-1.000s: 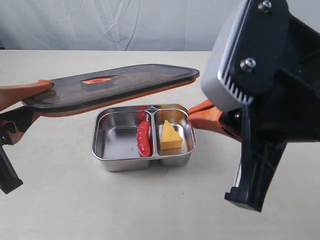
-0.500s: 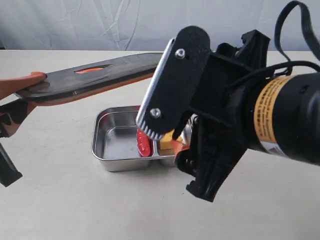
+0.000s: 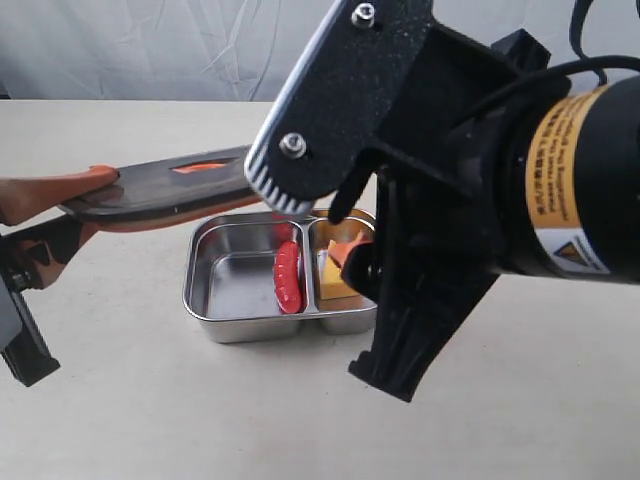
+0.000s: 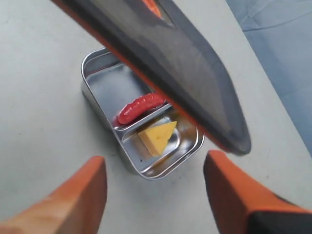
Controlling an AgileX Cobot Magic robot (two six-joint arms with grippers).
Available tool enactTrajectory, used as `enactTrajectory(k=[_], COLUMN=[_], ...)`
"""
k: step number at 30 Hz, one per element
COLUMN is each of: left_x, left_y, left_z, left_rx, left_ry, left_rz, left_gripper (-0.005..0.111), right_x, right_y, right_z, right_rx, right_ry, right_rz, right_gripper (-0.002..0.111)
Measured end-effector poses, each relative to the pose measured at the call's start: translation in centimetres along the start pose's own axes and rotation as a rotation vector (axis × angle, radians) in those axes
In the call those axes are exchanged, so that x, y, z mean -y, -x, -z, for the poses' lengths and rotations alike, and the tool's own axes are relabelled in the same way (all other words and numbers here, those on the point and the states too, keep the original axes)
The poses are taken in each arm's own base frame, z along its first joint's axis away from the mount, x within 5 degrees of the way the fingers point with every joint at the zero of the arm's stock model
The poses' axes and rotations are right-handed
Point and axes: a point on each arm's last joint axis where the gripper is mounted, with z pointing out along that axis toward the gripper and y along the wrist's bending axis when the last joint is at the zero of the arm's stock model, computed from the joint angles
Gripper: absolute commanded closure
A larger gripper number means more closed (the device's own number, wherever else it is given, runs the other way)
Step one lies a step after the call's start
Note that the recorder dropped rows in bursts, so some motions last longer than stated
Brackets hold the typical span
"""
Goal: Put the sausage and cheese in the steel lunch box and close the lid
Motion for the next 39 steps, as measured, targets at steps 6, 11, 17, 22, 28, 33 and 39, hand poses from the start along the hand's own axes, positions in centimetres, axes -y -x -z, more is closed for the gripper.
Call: enactTrajectory(k=[6,11,17,22,28,33,39], left_x=[0.3,0.4,-0.1,0.0,-0.3,-0.3,-0.4], left_y=[0.2,0.2,0.4,0.4,0.5,0.5,0.5], left_z=[0.0,0.0,0.0,0.0,0.0,0.0,0.0], left_rx=[0.017,0.023,0.029,0.03,0.03,0.028,0.022], left_ry=[-0.03,-0.039,-0.029,-0.031,-0.018,-0.019,-0.013], left_rz=[0.0,0.0,0.034,0.044,0.073,0.132,0.19], left_gripper=[0.106,0.106,0.106,0.106,0.106,0.106,0.089], right_x=[0.6,0.3,-0.8,-0.7,-0.6,-0.6,-0.8], right_y=[0.6,1.1,1.6,1.9,1.8,1.8,1.9], right_z=[-0.1,-1.1,-3.8,-5.1,-5.4,-5.4,-5.7], right_rx=[0.044,0.047,-0.012,-0.044,-0.069,-0.068,-0.074], right_ry=[-0.073,-0.083,-0.081,-0.164,-0.202,-0.204,-0.205], right_rz=[0.085,0.142,0.228,0.326,0.364,0.361,0.368], right_gripper=[0.032,0.032,0.035,0.083,0.109,0.109,0.109])
